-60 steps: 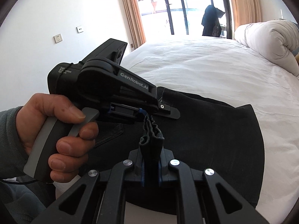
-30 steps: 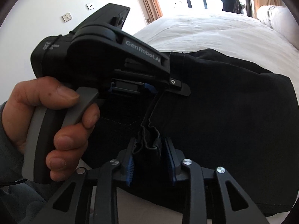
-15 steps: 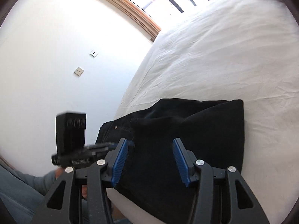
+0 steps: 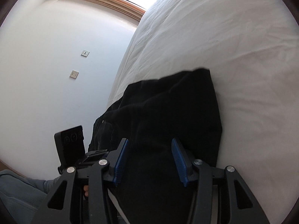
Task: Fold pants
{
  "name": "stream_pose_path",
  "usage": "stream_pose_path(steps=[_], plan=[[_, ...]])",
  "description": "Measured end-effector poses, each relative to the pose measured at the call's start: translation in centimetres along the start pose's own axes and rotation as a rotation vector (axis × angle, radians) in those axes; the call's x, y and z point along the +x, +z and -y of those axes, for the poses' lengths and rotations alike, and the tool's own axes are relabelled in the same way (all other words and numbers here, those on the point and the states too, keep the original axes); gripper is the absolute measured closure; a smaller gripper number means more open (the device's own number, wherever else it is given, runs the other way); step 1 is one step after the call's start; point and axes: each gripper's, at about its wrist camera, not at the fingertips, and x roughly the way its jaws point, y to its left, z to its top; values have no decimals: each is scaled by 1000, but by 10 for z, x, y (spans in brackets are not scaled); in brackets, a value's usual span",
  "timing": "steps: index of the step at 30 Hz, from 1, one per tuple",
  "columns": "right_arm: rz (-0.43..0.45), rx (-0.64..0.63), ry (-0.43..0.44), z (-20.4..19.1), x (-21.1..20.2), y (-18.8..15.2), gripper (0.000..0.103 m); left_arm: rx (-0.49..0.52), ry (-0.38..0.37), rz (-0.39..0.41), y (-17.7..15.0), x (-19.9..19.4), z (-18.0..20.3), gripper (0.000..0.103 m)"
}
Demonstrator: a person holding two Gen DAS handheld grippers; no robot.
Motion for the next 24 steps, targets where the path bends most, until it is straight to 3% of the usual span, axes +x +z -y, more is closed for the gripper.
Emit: stream_pose_path(steps=[10, 14, 16, 21, 23, 24], plan=[[-84, 9, 53, -27, -14, -91, 52, -7, -22, 21, -10, -9, -18, 88], [-209, -40, 9, -44, -11, -111, 51, 1, 2, 34, -15, -16, -17, 88], [-176, -53, 35, -55, -22, -105, 51, 2, 28, 52, -20, -29, -17, 88], [31, -82, 134, -79, -34, -55, 44, -48, 93, 180, -48, -90, -37, 88], [68, -66, 154, -79, -20, -31, 42, -98, 122, 231, -58, -114, -52, 73], [78, -48, 151, -75, -10, -21, 37, -145, 124, 269, -65, -129, -62, 35]])
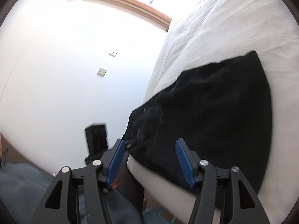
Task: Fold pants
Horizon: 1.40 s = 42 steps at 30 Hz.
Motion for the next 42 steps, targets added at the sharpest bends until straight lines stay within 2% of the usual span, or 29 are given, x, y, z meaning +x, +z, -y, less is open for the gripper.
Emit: stream_pose_path(steps=[1, 3, 4, 5, 6, 7, 11, 12, 16, 21, 22, 25, 27, 29, 31, 32, 33, 37, 40, 42], plan=[[11, 36, -8, 8, 13, 7, 35, -37, -5, 30, -2, -12, -9, 0], [12, 135, -46, 30, 37, 14, 29, -110, -10, 97, -6, -38, -30, 0], [-7, 181, -115, 42, 51, 13, 32, -126, -2, 104, -7, -46, -36, 0], [-24, 201, -184, 49, 60, 13, 44, -145, 8, 109, -6, -57, -47, 0], [-20, 183, -228, 44, 64, 13, 41, -178, 15, 129, -10, -69, -57, 0], [-21, 167, -232, 36, 65, 15, 37, -207, 18, 155, -12, -79, -66, 0], [-60, 81, -174, -8, 79, 24, 34, -303, 57, 242, -29, -112, -98, 0], [-77, 52, -148, -21, 88, 27, 30, -331, 69, 263, -33, -116, -107, 0], [-161, -13, -116, -48, 138, 41, 28, -455, 69, 249, -41, -108, -141, 0], [-200, 41, -116, -39, 182, 55, 28, -561, -39, 183, -39, -71, -163, 0], [-202, 58, -111, -35, 186, 56, 28, -593, -39, 156, -38, -62, -167, 0], [-204, 95, -106, -24, 195, 55, 28, -612, -75, 196, -33, -54, -171, 1], [-218, 98, -115, -18, 199, 52, 28, -642, -105, 196, -31, -49, -177, 2], [-224, 103, -118, -16, 202, 51, 28, -679, -127, 211, -31, -46, -184, 12], [-225, 111, -114, -13, 202, 49, 28, -714, -139, 201, -31, -40, -190, 48], [-226, 115, -114, -13, 202, 50, 28, -738, -145, 195, -33, -38, -193, 55], [-230, 115, -117, -12, 202, 49, 28, -775, -151, 192, -36, -35, -198, 67], [-243, 105, -125, -10, 193, 47, 28, -851, -207, 192, -40, -26, -209, 80], [-247, 105, -131, -10, 196, 47, 28, -840, -208, 200, -35, -25, -204, 86], [-252, 100, -148, -9, 197, 47, 33, -832, -211, 209, -30, -24, -199, 89]])
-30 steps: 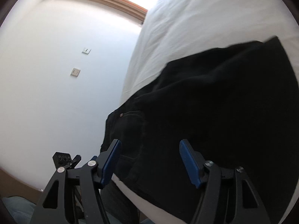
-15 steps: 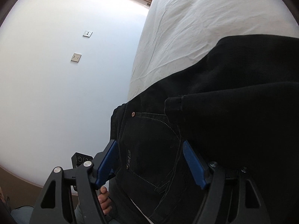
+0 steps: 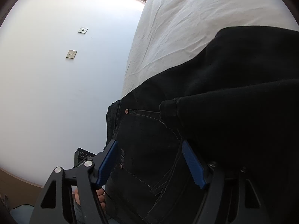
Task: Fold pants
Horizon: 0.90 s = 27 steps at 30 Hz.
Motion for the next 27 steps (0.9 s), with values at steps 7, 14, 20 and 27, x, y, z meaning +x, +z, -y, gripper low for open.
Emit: stream_pose_path(steps=[7, 14, 20, 27], plan=[[-6, 3, -28, 4, 7, 0, 36, 184, 4, 40, -14, -13, 63, 93], [47, -22, -54, 4, 12, -6, 36, 393, -12, 37, -39, 7, 144, 94], [56, 48, -38, 0, -3, -5, 35, 557, -14, -20, -72, 34, 204, 94], [90, -100, 16, -41, -103, 2, 14, 828, 37, -137, -147, 100, 266, 94]])
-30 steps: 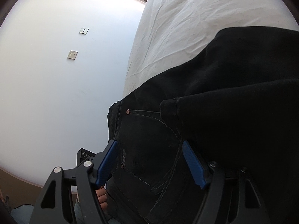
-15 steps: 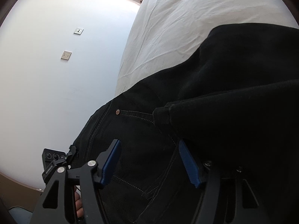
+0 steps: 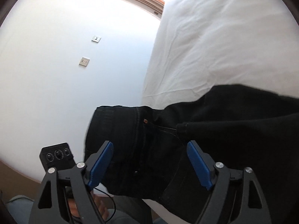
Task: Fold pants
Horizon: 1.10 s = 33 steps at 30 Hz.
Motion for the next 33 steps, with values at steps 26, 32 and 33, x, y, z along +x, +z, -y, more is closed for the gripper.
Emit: stream_pose_path(steps=[26, 32, 33], plan=[[-20, 36, -208, 79, -48, -24, 83, 466, 20, -267, -61, 137, 116, 94], [-6, 22, -230, 86, -60, -26, 86, 483, 12, -285, -55, 137, 123, 94], [-3, 23, -229, 88, -62, -26, 86, 487, 14, -289, -54, 141, 124, 94]])
